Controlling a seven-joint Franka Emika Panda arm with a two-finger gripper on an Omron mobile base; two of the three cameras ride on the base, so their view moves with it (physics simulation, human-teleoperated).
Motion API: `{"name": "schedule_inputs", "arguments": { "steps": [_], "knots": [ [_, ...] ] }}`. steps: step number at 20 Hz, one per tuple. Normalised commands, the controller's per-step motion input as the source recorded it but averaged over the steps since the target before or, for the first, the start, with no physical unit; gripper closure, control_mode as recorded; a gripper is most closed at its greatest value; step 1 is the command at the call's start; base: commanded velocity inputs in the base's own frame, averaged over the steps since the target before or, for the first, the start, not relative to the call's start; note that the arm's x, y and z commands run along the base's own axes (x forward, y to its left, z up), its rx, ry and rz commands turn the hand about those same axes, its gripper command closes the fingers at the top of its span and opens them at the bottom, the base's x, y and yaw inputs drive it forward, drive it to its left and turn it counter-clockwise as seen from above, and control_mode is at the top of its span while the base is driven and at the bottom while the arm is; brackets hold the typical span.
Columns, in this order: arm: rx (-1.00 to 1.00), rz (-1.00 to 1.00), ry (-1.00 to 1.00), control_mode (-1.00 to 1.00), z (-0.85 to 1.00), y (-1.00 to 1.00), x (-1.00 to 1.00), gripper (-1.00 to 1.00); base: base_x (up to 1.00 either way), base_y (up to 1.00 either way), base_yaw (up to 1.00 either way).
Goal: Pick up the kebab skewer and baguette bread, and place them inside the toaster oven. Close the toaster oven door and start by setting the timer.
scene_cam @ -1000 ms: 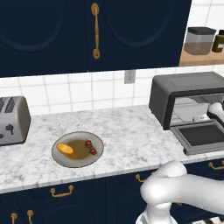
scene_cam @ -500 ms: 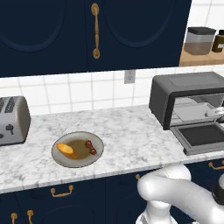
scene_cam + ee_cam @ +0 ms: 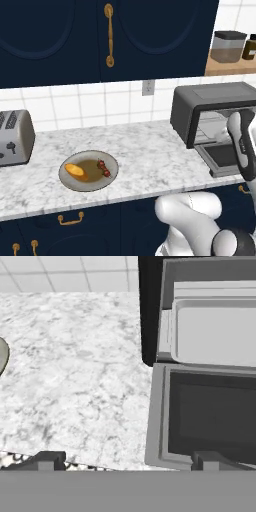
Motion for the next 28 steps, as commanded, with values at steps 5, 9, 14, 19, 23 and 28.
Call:
{"name": "schedule_inputs", "arguments": {
  "steps": [5,9,14,19,23,28],
  "knots": [
    [-0.14,0.0,0.2,-1.0,0.0,1.0,0.01,-1.0,0.0,0.0,0.0],
    [-0.16,0.0,0.09,-1.0,-0.01,1.0,0.08,-1.0,0.0,0.0,0.0],
    [-0.11,0.0,0.01,-1.0,-0.21,1.0,0.21,-1.0,0.0,0.0,0.0],
    [0.0,0.0,0.01,-1.0,-0.42,1.0,0.21,-1.0,0.0,0.0,0.0],
    [0.05,0.0,0.02,-1.0,-0.39,1.0,0.16,-1.0,0.0,0.0,0.0],
    [0.04,0.0,0.04,-1.0,0.0,0.97,0.51,-1.0,0.0,0.0,0.0]
  ]
}}
